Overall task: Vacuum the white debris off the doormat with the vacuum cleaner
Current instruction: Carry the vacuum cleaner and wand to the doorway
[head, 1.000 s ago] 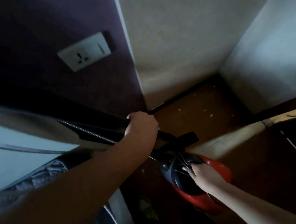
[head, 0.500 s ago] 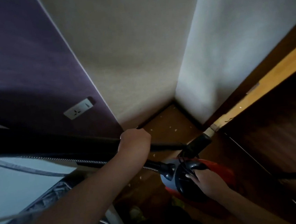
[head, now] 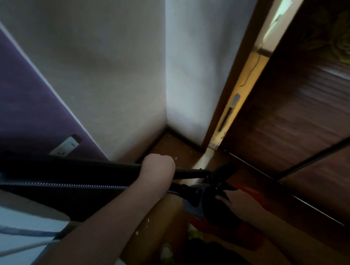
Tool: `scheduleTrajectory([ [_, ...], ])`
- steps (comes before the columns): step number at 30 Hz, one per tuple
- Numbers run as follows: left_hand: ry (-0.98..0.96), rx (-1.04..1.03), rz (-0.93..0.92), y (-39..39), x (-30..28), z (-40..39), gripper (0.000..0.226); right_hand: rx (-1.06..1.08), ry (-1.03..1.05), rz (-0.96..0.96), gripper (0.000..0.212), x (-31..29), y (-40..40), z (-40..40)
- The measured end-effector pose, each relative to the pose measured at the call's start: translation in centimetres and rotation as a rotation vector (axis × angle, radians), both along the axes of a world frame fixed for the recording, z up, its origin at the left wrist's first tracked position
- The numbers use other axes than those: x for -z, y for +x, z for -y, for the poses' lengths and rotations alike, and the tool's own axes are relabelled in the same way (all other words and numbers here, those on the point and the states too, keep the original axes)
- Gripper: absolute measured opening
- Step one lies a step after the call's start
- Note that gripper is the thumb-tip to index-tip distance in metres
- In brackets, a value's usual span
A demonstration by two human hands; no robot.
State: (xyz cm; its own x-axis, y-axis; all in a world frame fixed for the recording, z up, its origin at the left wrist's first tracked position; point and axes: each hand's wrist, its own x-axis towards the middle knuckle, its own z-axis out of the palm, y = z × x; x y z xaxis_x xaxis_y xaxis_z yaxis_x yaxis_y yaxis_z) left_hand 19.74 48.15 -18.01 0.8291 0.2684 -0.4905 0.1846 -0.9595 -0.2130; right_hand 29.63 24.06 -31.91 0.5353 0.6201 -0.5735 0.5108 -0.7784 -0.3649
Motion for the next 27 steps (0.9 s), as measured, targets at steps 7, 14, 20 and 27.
scheduleTrajectory([
  [7, -0.035, 0.234, 0.12, 1.5, -2.8, 5.8, 0.011, 0.216, -0.035, 0.075, 0.043, -3.6, -2.3, 6.1],
  [14, 0.077, 0.581, 0.255, 5.4, -3.1, 14.6, 0.019, 0.447, 0.0, 0.199, 0.041, -6.3, -4.5, 16.2],
  [20, 0.1, 0.805, 0.251, 9.1, -3.5, 27.5, 0.018, 0.649, -0.004, 0.233, 0.038, -7.9, -6.8, 26.7],
  [27, 0.021, 1.026, 0.306, 11.1, -4.0, 43.4, 0.023, 0.913, -0.085, 0.202, 0.051, -5.8, -9.1, 39.8],
])
